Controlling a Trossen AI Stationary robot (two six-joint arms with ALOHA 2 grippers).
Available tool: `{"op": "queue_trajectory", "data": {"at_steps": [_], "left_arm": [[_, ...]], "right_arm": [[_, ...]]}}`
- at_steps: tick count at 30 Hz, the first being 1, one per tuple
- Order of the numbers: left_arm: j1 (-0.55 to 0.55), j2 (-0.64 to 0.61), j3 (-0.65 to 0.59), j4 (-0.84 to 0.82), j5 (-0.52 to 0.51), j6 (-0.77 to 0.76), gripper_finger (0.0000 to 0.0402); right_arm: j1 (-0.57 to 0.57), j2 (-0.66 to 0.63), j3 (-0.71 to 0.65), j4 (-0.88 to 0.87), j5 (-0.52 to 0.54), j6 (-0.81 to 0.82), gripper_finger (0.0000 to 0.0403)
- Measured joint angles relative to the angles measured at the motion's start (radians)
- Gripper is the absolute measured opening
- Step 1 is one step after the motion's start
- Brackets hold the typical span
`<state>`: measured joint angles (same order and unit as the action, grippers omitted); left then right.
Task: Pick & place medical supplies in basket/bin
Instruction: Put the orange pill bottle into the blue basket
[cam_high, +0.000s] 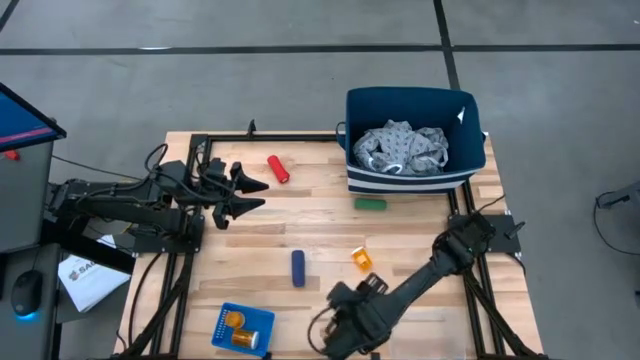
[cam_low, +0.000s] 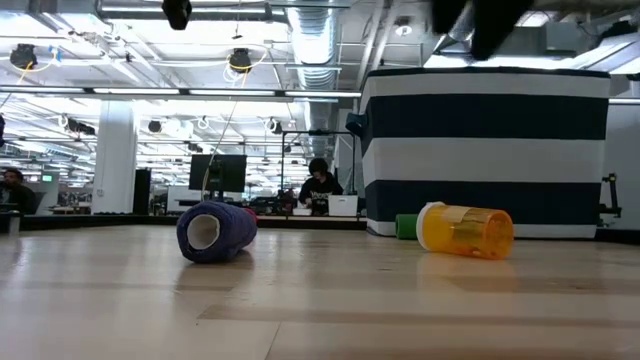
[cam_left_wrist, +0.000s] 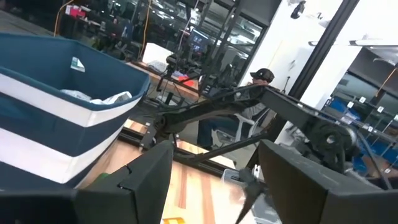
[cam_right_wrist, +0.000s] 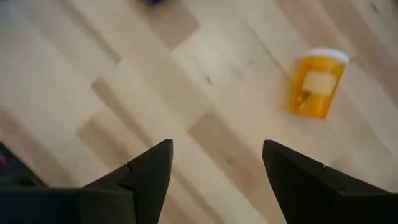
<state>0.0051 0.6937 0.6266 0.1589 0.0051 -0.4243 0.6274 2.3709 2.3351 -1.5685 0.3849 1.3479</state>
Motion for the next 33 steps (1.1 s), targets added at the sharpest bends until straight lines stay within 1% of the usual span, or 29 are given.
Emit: {"op": "queue_trajectory", "data": {"at_steps": [5,9,13,16,20,22,25,27,30,33], "left_arm": [[-0.003,0.0,0.0,0.004,-0.001,-0.048,0.0232],[-0.028,0.001,0.0,0.01,-0.002,-0.061,0.0232],[-0.05,0.001,0.0,0.009,-0.001,-0.081,0.0232],[-0.07,0.001,0.0,0.009,-0.001,-0.081,0.0232],[-0.097,0.001,0.0,0.007,-0.001,-0.082,0.0232],[-0.107,0.001,0.0,0.007,-0.001,-0.081,0.0232],[-0.119,0.001,0.0,0.006,-0.001,-0.088,0.0232],[-0.126,0.001,0.0,0.006,-0.001,-0.089,0.0232],[-0.131,0.001,0.0,0.006,-0.001,-0.089,0.0232],[-0.131,0.001,0.0,0.005,-0.001,-0.089,0.0232]], "right_arm": [[-0.064,0.014,-0.008,-0.001,-0.021,-0.016,0.0246],[-0.107,0.017,-0.008,-0.002,-0.026,-0.034,0.0246],[-0.133,0.016,-0.008,-0.002,-0.087,-0.104,0.0246],[-0.133,0.016,-0.008,-0.002,-0.129,-0.132,0.0246],[-0.126,0.006,-0.008,-0.002,-0.168,-0.128,0.0246],[-0.123,-0.004,-0.007,-0.002,-0.179,-0.106,0.0246],[-0.115,-0.048,-0.008,0.01,-0.222,-0.068,0.0246],[-0.088,-0.103,0.006,0.013,-0.186,-0.031,0.0246],[-0.027,-0.209,0.002,0.0,-0.065,0.034,0.0246],[0.02,-0.337,-0.062,0.0,0.058,0.093,0.0246]]}}
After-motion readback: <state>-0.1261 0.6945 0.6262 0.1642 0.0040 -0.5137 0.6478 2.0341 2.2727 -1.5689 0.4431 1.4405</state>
